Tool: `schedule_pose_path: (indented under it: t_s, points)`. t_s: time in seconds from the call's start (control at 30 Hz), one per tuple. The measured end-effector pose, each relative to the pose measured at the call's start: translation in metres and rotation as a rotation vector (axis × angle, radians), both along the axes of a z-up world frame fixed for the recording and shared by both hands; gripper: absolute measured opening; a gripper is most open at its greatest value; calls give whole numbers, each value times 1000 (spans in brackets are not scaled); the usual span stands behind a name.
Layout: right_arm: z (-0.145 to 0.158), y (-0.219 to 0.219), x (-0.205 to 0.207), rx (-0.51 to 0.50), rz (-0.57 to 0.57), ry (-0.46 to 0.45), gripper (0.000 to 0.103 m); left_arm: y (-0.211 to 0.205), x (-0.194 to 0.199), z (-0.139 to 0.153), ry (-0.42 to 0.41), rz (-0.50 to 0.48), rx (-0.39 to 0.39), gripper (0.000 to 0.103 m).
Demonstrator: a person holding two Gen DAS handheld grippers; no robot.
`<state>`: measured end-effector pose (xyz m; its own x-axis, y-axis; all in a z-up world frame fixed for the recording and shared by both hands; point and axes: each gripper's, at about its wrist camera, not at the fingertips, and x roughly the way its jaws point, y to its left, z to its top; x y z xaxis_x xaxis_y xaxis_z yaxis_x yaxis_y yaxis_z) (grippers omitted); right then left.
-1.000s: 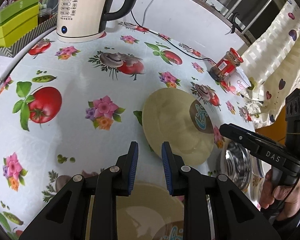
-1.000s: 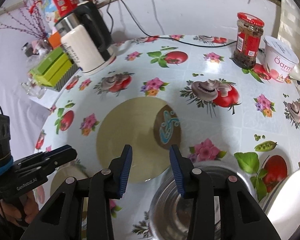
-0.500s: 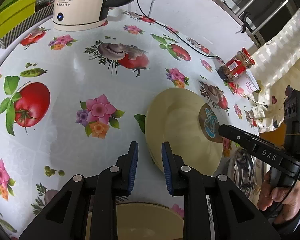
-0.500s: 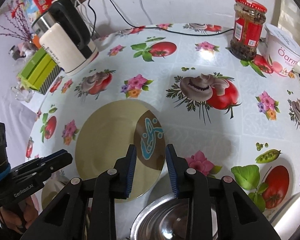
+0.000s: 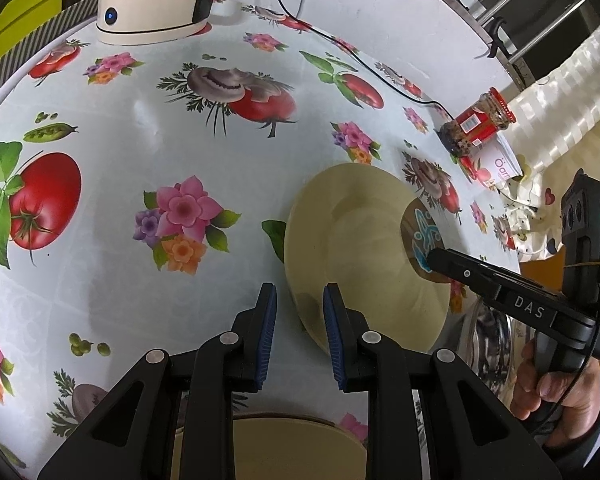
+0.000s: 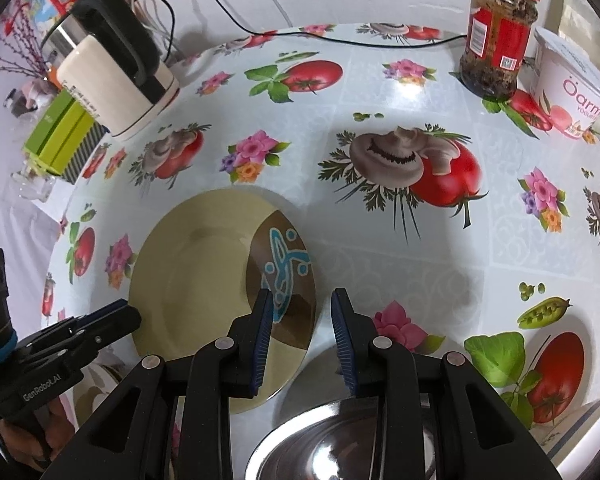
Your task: Organize plates and bowls
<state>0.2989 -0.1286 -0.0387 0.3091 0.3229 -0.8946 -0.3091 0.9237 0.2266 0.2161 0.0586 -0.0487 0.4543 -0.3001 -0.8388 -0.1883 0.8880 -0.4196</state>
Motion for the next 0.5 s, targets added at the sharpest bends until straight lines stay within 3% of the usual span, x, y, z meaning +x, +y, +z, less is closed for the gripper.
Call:
schedule_pose_path:
  t_s: [0.27,0.5]
  points:
    - [-4,4,0,18,10,14,22,-5,2,-3,-8,-24,-12,24]
    - [-4,4,1,22,6,10,22,-6,3,-3,-17,-27,-4,23]
